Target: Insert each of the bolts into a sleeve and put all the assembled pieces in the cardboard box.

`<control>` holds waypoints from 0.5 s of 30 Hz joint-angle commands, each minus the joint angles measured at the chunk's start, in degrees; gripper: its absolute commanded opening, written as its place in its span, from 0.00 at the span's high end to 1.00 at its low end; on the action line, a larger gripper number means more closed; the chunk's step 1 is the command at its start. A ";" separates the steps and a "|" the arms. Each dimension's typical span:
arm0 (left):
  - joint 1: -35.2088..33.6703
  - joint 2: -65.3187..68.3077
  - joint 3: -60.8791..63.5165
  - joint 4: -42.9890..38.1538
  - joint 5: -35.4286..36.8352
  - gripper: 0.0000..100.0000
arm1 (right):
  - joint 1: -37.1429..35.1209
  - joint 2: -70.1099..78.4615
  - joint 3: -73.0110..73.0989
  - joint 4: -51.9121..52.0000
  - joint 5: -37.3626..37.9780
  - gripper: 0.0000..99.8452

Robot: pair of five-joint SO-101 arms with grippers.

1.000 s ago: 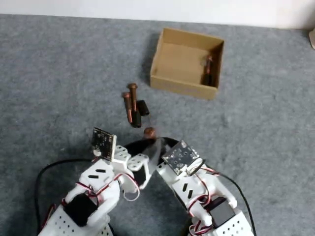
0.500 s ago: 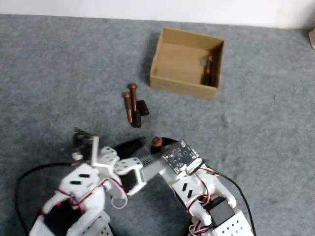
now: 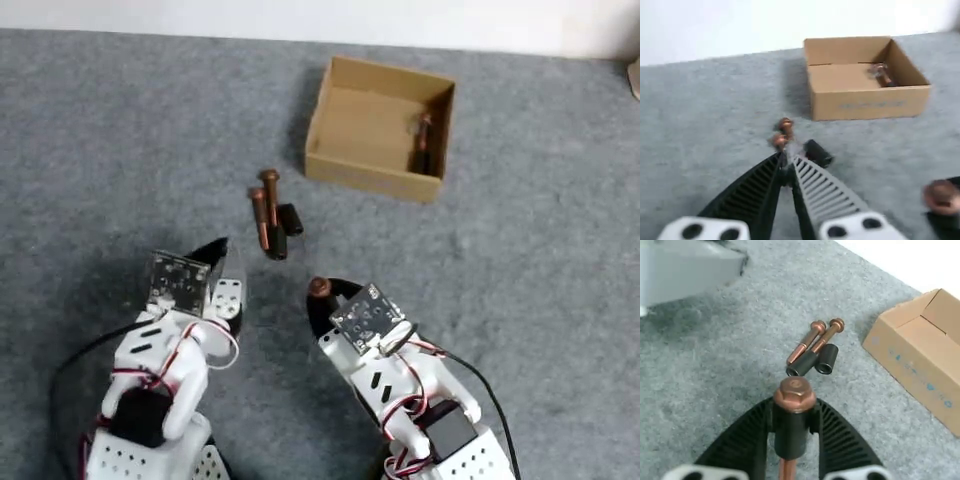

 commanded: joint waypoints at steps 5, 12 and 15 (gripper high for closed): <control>-4.53 -0.04 1.71 -2.37 -7.47 0.99 | 0.84 -0.22 -1.54 -0.66 -1.32 1.00; -6.46 -0.04 3.21 -2.73 -8.09 0.99 | 11.38 3.82 -12.26 0.04 -4.04 1.00; -8.66 -0.04 3.21 -2.90 -8.00 0.99 | 13.67 16.13 -22.37 -0.75 -3.78 1.00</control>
